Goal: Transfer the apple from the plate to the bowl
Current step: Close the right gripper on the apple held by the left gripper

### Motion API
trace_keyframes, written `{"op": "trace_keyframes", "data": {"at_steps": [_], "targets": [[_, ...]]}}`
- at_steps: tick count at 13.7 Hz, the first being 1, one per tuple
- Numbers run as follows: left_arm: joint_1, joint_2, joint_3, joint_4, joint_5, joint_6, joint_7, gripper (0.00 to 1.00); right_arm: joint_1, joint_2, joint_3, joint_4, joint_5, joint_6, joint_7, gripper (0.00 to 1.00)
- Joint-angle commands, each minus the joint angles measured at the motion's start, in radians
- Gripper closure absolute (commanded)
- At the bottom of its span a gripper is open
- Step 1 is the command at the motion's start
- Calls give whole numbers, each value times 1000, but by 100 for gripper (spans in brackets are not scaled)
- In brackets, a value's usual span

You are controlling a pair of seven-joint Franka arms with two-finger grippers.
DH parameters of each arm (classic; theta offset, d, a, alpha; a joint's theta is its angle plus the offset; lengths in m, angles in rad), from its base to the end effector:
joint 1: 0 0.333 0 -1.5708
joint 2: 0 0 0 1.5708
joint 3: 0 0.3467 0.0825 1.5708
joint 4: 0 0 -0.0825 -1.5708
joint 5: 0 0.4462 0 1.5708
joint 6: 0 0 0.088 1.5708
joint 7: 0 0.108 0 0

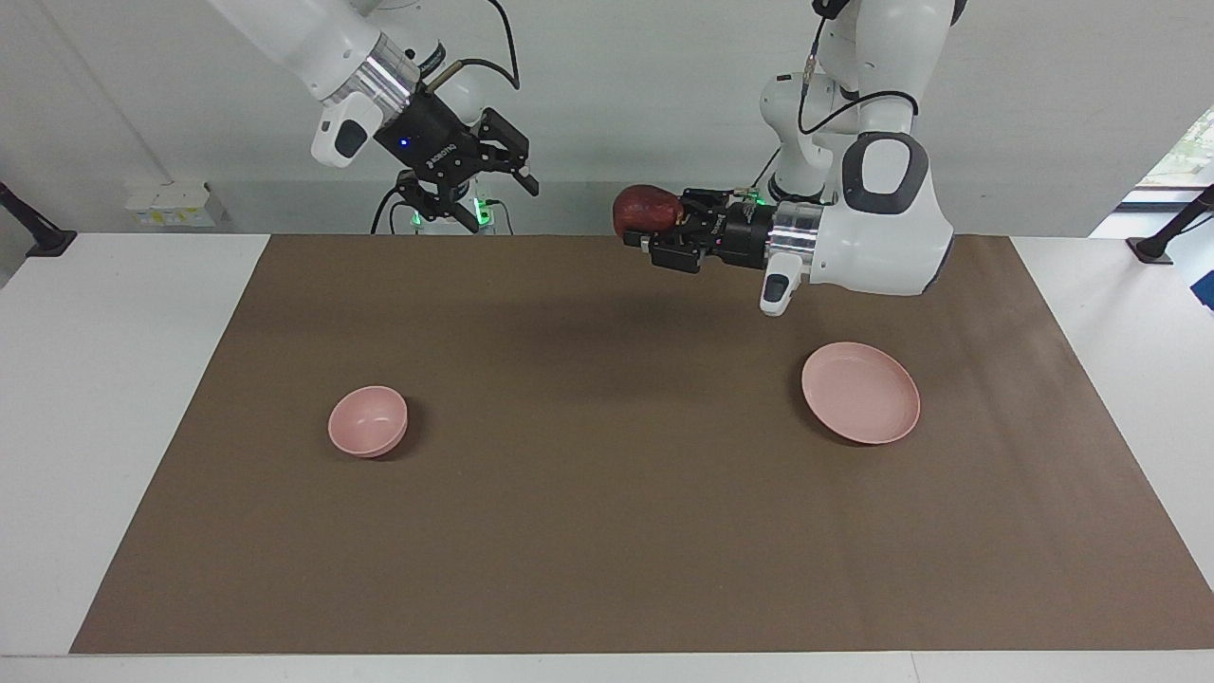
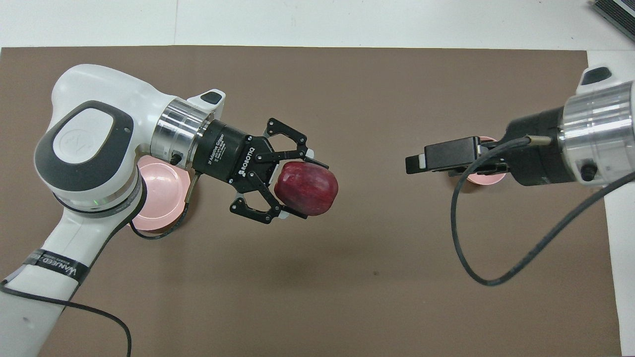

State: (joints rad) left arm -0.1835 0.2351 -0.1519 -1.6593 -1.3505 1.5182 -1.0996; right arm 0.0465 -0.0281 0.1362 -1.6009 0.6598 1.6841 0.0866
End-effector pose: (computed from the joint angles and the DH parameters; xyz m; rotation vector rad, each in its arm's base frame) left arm 0.6096 -0.3180 0.5434 1.7107 0.9146 -1.3412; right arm 0.5973 0.1724 0.6860 -2.4769 -0.0702 -0.0233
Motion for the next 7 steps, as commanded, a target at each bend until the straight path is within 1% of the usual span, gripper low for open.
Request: {"op": "trace_keyframes", "data": {"at_steps": [1,3,7], "targets": [[-4,-17,6,-28,-79,-1,-11,100,33,20,3,-47,125,54,-50,0],[10,-20,9,-43,-160,7,-8,100,33,34,2,-97,267,66,-120,0],[15,-23,9,-56,-225,10,18,100,35,88,3,-168,559,77,-266,0]]}}
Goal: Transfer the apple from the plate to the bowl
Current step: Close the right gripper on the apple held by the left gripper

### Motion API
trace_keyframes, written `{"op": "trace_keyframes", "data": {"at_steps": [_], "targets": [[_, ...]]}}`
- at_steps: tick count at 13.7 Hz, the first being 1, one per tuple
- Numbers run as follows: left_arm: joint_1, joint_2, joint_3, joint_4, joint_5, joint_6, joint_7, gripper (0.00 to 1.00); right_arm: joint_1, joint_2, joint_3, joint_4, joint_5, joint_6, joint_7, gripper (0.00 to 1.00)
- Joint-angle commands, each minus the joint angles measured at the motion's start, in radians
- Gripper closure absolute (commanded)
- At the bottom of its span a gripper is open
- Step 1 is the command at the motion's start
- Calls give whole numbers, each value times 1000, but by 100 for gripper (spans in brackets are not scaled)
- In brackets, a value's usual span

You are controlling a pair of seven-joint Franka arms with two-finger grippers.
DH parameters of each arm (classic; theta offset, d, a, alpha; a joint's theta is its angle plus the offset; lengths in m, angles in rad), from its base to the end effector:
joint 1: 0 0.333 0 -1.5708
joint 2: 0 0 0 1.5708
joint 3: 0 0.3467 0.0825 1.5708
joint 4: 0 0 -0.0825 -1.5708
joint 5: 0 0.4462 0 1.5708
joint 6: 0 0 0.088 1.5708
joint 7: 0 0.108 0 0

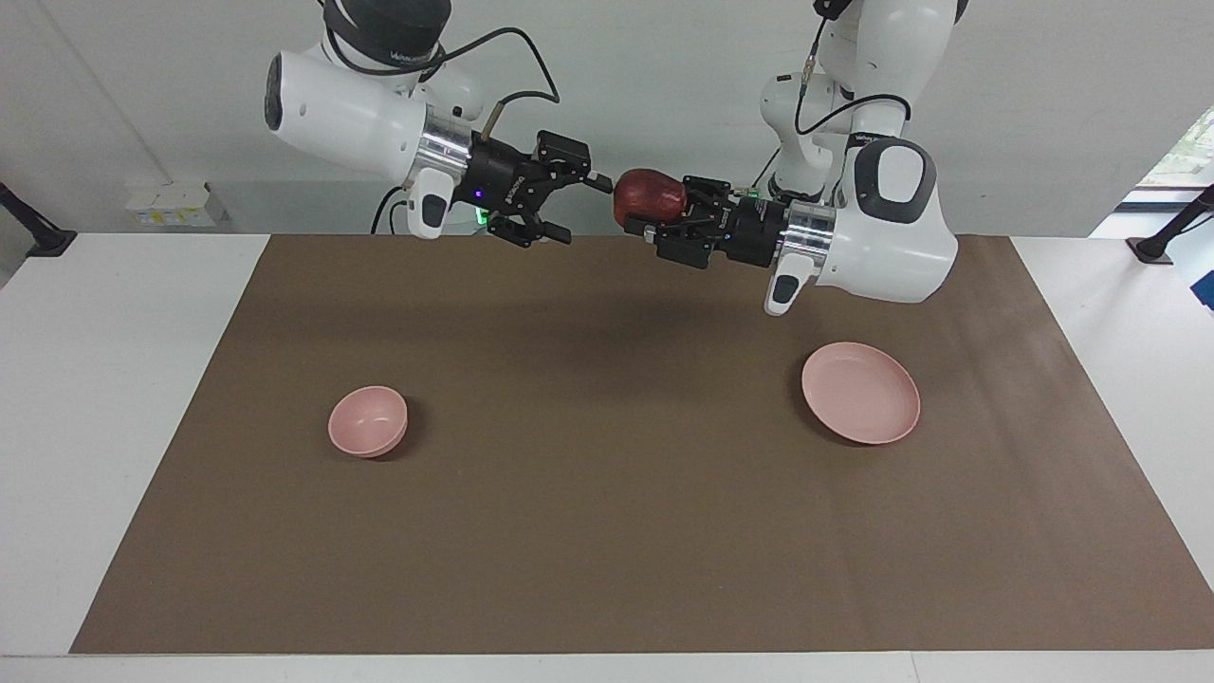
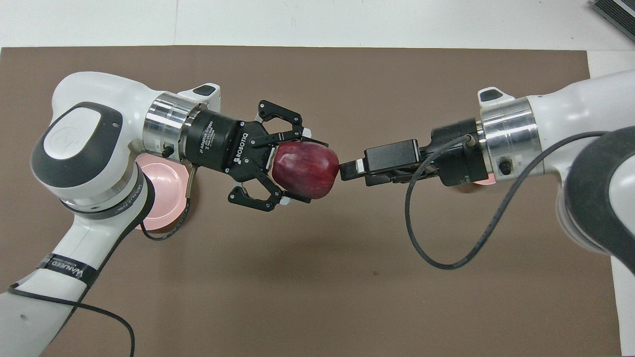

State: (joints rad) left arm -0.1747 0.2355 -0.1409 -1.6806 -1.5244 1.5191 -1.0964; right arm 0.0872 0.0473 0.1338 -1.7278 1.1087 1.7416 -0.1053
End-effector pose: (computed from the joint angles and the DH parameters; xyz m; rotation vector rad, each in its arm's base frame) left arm 0.6189 -0.3100 0.5498 1.5112 0.8889 -1.3907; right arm 0.6137 0.2199 0.6052 -2.0471 -0.0985 0.1065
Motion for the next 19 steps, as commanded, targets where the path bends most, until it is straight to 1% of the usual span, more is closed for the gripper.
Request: {"op": "trace_keyframes", "data": {"at_steps": [1,5,7,9,10,13,15,16,17,18,19], "targets": [[9,-25,-2,-42,-57,9,27,100,-6,19,6,-56,170,18,-88,0],[20,-30,0,-56,-59,6,29,100,-6,20,6,-76,333,25,-85,0],[20,-31,0,-60,-59,6,30,100,12,20,6,-76,347,58,-80,0],[15,-33,-2,-64,-62,9,32,100,31,20,6,-75,362,116,-80,0],[8,-33,-2,-64,-74,18,35,100,54,20,6,-75,362,128,-80,0],[0,-35,-3,-64,-76,30,53,100,81,20,4,-72,362,171,-80,0],[-2,-35,-3,-65,-76,32,56,100,83,20,6,-69,362,190,-79,0],[-2,-36,-5,-65,-76,32,59,100,83,20,6,-69,362,190,-79,10],[-2,-35,-5,-65,-76,30,62,100,86,20,6,-69,364,190,-76,32],[-2,-36,-5,-68,-76,32,70,100,94,20,6,-69,362,196,-76,43],[-12,-42,-3,-73,-76,32,82,100,95,20,6,-69,364,202,-74,58]]}}
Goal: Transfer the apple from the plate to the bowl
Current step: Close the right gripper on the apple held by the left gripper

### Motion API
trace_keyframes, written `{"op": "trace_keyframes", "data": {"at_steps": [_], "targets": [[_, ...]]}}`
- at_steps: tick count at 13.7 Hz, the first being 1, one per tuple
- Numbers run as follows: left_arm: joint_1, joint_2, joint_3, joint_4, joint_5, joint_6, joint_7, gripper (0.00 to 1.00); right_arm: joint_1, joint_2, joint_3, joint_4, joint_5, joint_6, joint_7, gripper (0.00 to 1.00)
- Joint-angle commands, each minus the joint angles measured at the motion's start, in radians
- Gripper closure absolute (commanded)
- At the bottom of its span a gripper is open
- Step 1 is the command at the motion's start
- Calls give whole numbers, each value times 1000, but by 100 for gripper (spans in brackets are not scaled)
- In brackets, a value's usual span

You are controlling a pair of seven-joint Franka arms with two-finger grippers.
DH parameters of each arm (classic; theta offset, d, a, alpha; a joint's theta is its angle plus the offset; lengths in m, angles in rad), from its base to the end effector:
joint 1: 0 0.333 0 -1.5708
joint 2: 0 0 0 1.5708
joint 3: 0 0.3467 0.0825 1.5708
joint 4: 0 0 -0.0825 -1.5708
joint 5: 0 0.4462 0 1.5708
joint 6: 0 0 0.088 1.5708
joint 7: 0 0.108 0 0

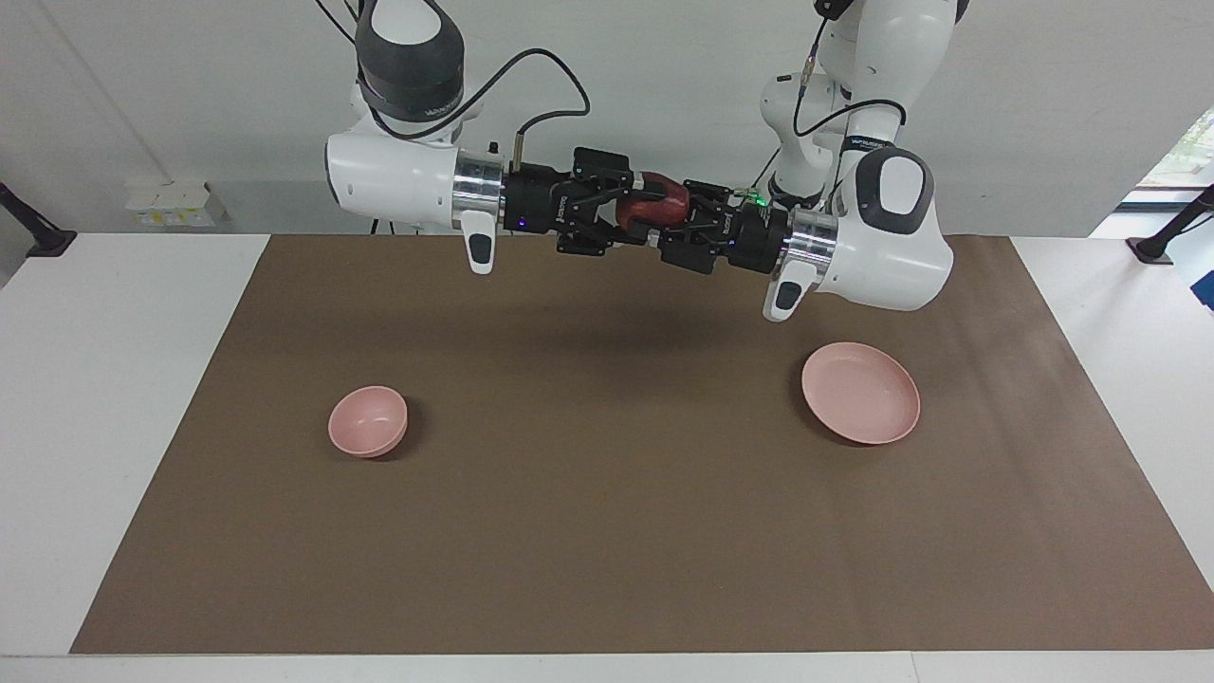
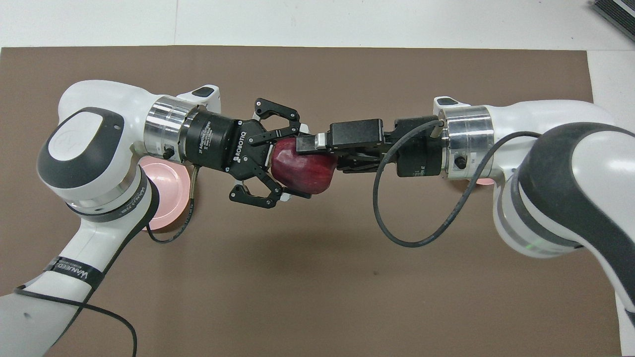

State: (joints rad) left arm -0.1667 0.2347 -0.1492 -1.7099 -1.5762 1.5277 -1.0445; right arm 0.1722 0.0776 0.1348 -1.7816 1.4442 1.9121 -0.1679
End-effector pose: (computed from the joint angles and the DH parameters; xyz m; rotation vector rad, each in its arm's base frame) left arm 0.6185 -0.3093 0.5405 1.4570 0.8574 -1.3793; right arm 0.6196 0.2687 0.5830 -1.7710 0.0533 0.0568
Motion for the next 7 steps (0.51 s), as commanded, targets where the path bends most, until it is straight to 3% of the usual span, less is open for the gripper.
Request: {"op": "trace_keyframes", "data": {"at_steps": [1,2,5,6,7], "targets": [[-22,-43,5,-48,-24,26,34,100,12,-10,5,-15,28,33,-7,61],[-22,-43,5,-48,-24,32,35,100,12,-10,5,-13,27,36,5,65],[-22,-43,5,-47,-24,37,35,100,12,-10,5,-13,15,36,11,65],[-22,-41,5,-47,-24,40,35,100,15,-10,5,-12,15,36,19,72],[-22,-43,5,-47,-24,45,35,100,24,-10,5,-12,15,36,52,96]]}}
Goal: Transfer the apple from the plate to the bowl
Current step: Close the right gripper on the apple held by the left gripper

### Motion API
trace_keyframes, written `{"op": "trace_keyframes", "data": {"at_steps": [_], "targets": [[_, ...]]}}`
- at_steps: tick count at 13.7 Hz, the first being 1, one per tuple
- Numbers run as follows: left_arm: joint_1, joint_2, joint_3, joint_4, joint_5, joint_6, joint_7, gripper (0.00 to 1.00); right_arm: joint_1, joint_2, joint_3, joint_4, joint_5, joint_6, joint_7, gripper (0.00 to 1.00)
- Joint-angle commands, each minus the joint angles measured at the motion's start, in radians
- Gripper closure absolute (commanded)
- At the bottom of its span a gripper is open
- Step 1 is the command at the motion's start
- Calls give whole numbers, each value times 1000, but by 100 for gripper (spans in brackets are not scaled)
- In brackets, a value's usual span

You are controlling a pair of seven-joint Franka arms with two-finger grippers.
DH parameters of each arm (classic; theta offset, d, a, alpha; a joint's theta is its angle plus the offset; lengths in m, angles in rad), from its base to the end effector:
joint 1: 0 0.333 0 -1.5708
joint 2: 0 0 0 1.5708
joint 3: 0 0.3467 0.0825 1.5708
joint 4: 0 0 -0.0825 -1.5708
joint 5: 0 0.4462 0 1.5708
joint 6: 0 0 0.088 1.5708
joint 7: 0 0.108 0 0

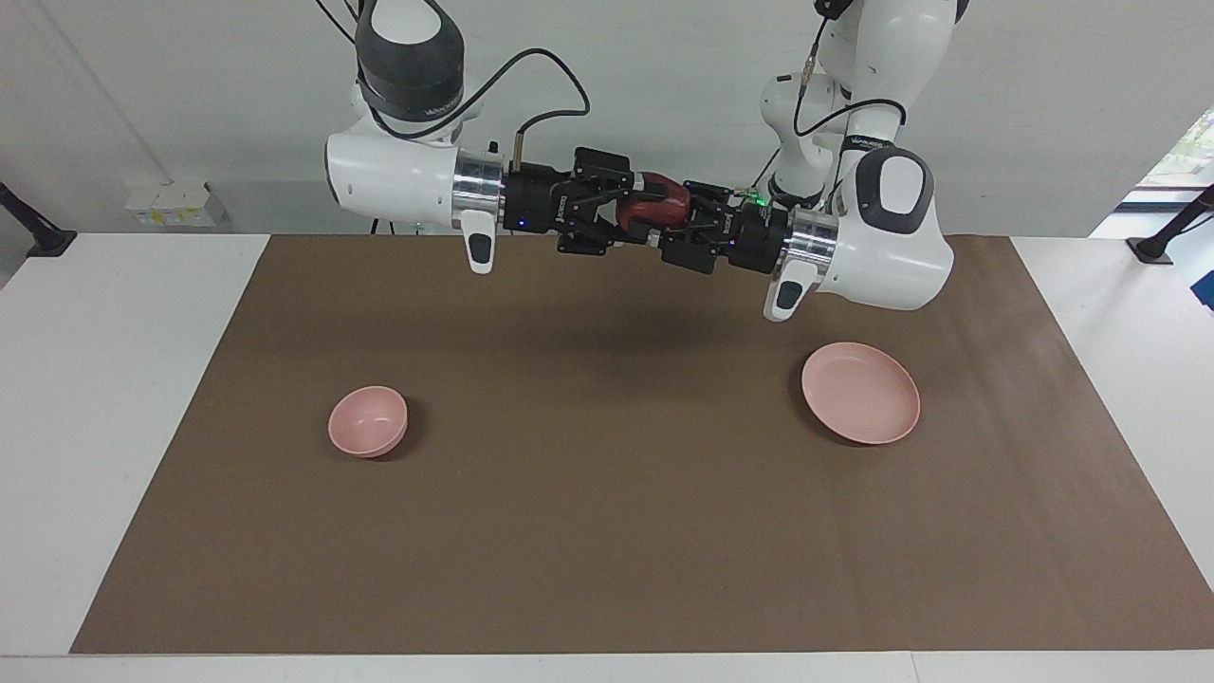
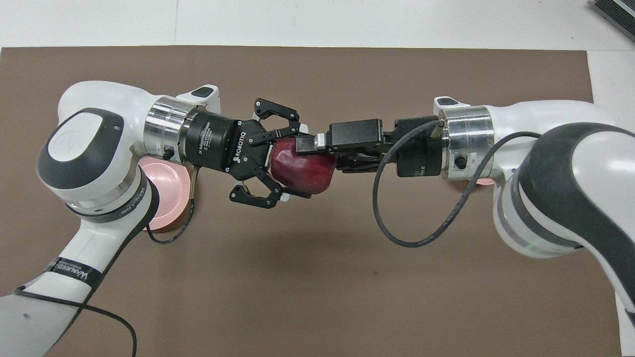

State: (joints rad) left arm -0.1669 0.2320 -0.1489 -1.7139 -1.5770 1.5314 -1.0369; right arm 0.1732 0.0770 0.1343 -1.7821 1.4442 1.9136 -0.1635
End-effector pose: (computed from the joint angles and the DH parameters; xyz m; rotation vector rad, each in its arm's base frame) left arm 0.6180 -0.3089 0.5401 1.4571 0.8552 -1.3715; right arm 0.6194 0.2688 0.5831 -1.7713 0.0577 0.0589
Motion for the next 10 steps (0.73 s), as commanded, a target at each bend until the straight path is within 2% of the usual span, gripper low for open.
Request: {"op": "trace_keyframes", "data": {"at_steps": [1,2,3,7,10], "targets": [[-22,-39,5,-38,-21,42,29,100,23,-10,4,-11,6,35,73,100],[-22,-33,6,-29,-17,52,32,33,23,-8,5,-10,1,35,75,100],[-20,-31,5,-23,-15,65,22,0,23,-8,4,-8,1,35,76,100],[-14,-33,9,-18,-3,64,23,0,19,-3,4,-3,1,33,76,100],[-6,-33,9,63,132,72,29,0,0,0,4,0,1,30,76,100]]}}
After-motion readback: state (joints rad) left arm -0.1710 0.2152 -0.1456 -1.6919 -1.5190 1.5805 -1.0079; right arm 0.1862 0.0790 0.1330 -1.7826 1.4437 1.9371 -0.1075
